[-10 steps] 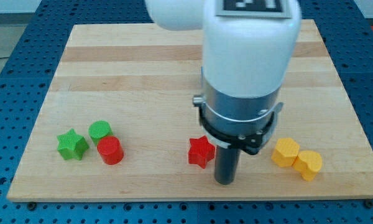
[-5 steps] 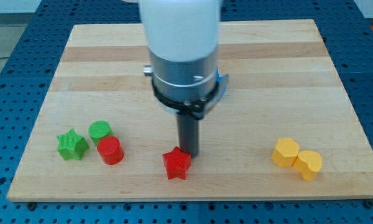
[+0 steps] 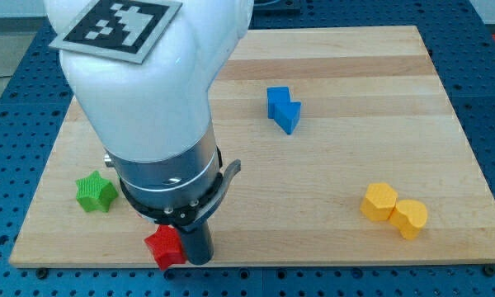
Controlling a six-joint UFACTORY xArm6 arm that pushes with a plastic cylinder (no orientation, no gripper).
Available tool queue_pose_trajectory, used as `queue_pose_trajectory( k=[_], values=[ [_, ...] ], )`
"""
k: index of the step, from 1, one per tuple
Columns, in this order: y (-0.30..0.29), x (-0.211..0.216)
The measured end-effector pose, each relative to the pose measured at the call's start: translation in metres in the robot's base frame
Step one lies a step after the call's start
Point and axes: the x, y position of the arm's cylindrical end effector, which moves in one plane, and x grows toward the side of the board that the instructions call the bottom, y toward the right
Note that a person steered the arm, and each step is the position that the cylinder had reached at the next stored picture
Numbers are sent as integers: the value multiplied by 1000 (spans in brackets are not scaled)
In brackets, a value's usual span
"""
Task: Move the red star to the left side of the red circle
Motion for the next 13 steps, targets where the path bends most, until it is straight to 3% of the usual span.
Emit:
queue_pose_trajectory(
  k=[2, 5, 6, 8, 12, 13],
  values=[
    [-81, 0],
    [-134, 0],
    [-190, 0],
    [-177, -3],
    [-166, -48],
    [-205, -30]
  ],
)
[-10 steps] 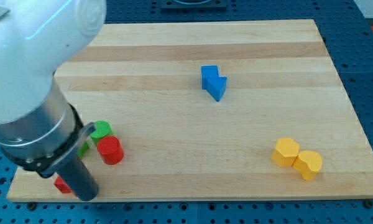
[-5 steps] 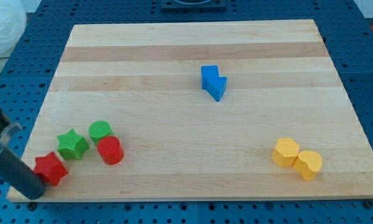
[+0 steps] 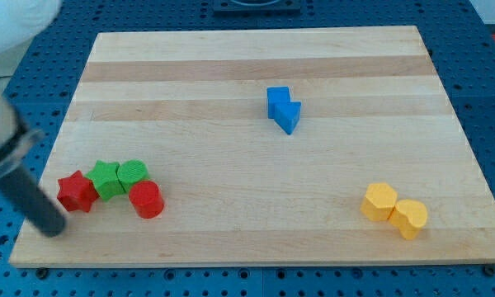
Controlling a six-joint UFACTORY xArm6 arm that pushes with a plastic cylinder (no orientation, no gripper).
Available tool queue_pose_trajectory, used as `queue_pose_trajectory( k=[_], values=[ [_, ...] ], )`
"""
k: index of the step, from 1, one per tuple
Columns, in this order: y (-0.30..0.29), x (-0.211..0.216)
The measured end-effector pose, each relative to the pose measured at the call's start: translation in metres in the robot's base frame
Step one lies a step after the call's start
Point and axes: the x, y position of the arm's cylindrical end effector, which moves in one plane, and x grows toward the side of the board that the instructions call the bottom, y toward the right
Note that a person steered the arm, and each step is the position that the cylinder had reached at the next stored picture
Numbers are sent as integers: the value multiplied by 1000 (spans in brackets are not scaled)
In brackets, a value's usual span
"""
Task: Move the red star to the left side of the red circle
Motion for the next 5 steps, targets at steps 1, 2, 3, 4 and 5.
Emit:
queue_pose_trajectory(
  k=[1, 2, 3, 4, 5],
  values=[
    [-26, 2],
    [-25, -29],
    [-6, -42],
    [66, -42],
    [85, -42]
  ],
)
